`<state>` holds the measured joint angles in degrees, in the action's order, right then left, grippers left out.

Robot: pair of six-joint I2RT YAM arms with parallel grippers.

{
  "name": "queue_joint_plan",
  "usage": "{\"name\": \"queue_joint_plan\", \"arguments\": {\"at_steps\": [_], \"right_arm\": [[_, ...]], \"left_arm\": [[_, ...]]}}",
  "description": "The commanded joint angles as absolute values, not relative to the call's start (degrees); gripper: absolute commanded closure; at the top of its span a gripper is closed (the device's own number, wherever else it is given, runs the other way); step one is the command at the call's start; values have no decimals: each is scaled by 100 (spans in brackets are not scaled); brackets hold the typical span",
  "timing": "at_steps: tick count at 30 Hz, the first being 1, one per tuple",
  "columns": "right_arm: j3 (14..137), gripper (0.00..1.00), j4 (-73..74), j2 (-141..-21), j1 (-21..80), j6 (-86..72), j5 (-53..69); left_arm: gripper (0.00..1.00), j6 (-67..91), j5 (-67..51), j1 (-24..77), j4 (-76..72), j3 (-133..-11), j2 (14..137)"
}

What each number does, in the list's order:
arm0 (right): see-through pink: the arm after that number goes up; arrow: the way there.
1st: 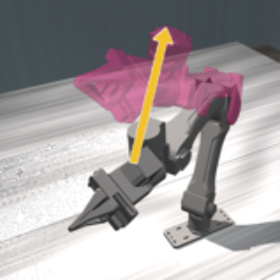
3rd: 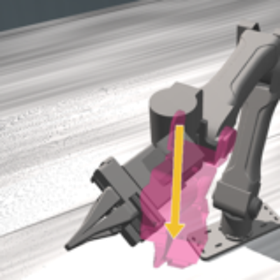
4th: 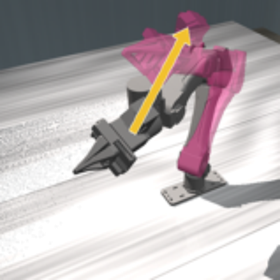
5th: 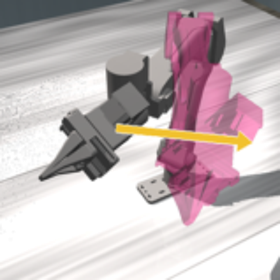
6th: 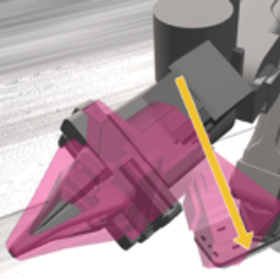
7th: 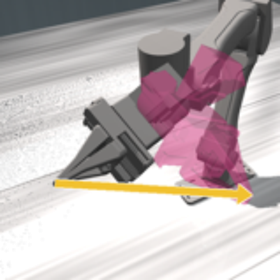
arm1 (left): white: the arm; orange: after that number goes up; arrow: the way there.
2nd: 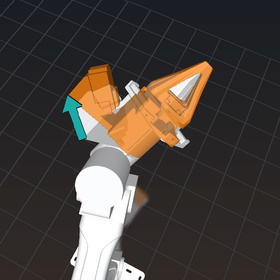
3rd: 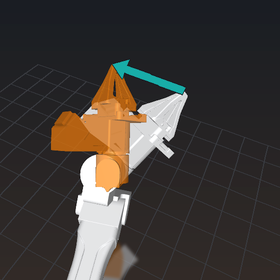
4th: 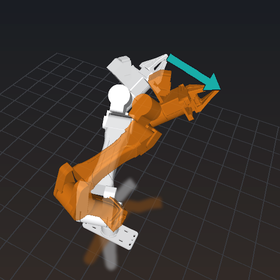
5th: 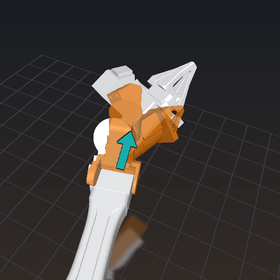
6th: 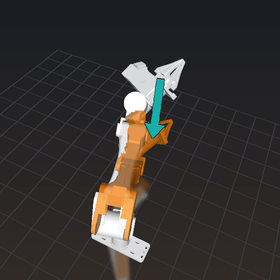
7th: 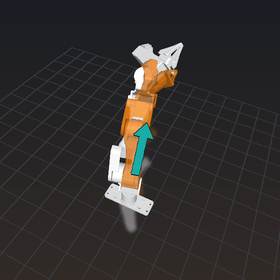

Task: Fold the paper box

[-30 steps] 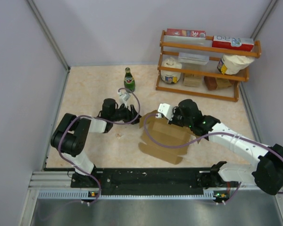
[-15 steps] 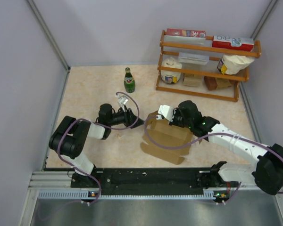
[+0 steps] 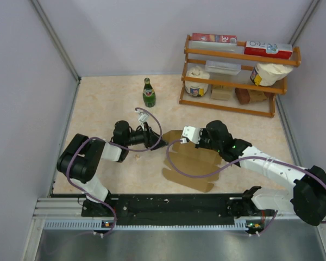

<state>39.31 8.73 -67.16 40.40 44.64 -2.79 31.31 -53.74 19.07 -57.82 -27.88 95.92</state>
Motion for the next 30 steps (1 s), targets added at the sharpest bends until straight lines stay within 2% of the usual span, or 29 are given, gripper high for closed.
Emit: {"name": "queue_joint_plan", "arguments": {"at_steps": [1,11,18,22,25,30], "right_arm": [[3955,100,536,-6600,4131,4562,-202],[3902,100,492,-6531,4131,4614,-176],[3841,100,580,-6399,4131,4606,-88],[3815,100,589,-6337,4140,4579,-26],[3797,100,606,-6293,4140,4588,-35],[3779,100,642,-6223,4122,4667,132]], "left_arm": [[32,2778,-5502,2039,-5748,-2918,9615],[32,3286,-5625,1978,-6362,-2874,9475],[30,4815,-5740,1600,-8119,-3005,9650],[30,5369,-5415,1266,-8402,-3207,9940],[31,5380,-5072,1073,-7860,-3374,10107],[31,4379,-4650,1063,-5839,-3761,10028]]}}
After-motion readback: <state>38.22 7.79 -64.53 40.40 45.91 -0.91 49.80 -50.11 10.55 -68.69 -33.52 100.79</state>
